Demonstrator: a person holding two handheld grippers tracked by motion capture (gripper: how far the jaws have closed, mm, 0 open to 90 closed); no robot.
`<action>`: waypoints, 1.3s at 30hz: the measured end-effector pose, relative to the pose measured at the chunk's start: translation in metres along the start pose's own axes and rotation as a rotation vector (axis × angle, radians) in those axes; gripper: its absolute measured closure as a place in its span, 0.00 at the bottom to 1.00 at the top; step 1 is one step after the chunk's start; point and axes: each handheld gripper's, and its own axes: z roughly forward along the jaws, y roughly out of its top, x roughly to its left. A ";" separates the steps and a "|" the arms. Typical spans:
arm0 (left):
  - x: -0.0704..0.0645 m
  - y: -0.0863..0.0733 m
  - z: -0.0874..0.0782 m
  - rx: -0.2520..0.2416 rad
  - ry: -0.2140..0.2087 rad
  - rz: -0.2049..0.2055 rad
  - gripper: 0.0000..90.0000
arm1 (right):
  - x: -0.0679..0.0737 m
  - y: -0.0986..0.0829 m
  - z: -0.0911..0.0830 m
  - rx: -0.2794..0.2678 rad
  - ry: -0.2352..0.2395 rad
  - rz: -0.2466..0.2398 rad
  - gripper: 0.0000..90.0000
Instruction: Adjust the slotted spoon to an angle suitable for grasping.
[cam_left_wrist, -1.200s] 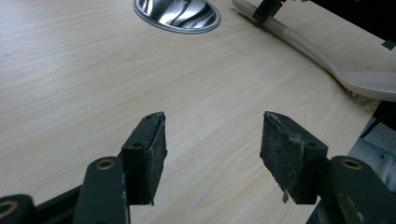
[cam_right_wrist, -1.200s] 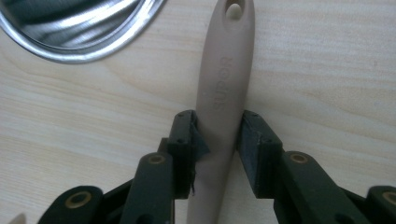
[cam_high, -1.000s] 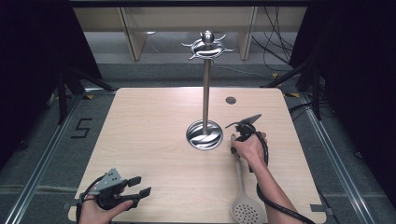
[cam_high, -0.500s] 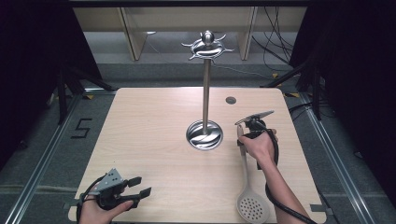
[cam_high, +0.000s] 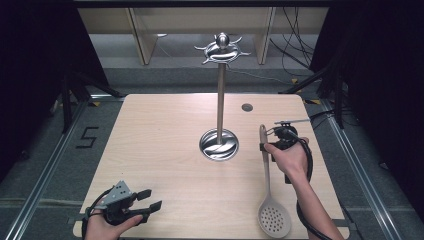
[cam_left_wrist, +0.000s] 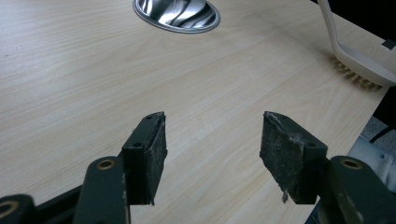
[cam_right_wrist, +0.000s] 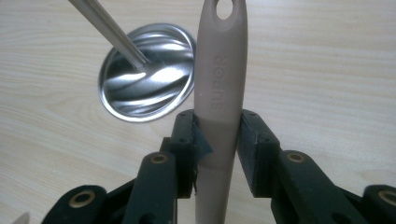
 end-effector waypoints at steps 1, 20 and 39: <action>0.000 0.000 0.000 -0.001 -0.001 -0.003 0.45 | 0.000 -0.003 -0.005 -0.033 0.017 -0.014 0.77; 0.000 0.000 0.001 -0.007 -0.015 0.011 0.45 | 0.008 -0.039 -0.046 -0.337 0.161 -0.108 0.77; -0.001 0.000 0.002 -0.003 -0.015 0.004 0.45 | 0.008 -0.065 -0.080 -0.523 0.248 -0.252 0.77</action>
